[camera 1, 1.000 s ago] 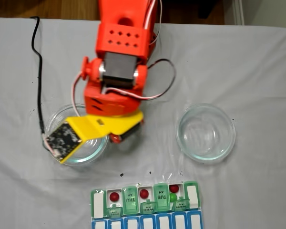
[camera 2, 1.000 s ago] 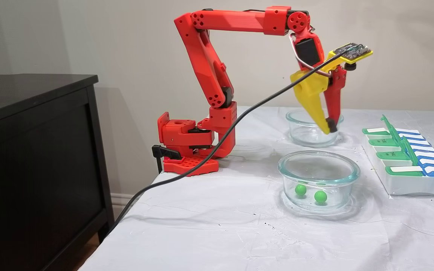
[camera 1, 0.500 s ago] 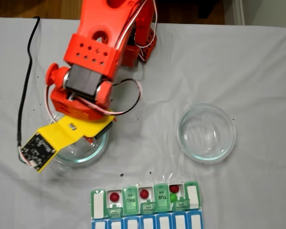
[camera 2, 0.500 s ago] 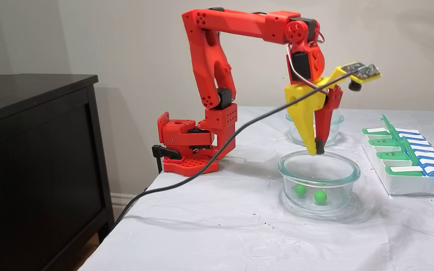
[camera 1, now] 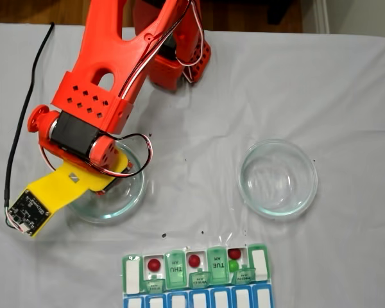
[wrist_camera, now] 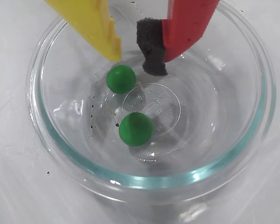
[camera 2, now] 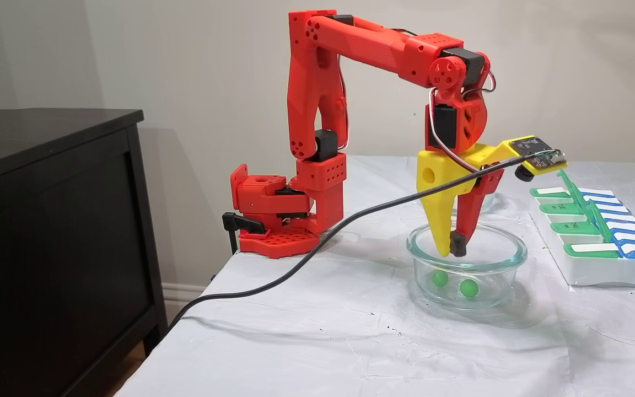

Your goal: Sort medicines into box.

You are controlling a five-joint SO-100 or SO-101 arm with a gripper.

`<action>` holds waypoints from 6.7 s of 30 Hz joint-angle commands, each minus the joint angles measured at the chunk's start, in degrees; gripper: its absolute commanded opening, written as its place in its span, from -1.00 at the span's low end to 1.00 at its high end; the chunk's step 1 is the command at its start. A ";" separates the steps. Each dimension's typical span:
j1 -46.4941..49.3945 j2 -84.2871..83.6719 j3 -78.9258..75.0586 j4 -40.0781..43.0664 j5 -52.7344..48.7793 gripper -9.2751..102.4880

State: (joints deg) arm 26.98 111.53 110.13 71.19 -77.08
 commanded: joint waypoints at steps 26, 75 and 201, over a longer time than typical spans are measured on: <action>5.01 0.09 2.02 -1.41 -7.21 -0.56; 6.50 -5.54 6.06 -5.45 -13.80 -0.55; -27.16 5.10 -4.48 -29.53 46.32 -0.62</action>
State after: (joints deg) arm -3.34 107.31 112.85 34.89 -28.92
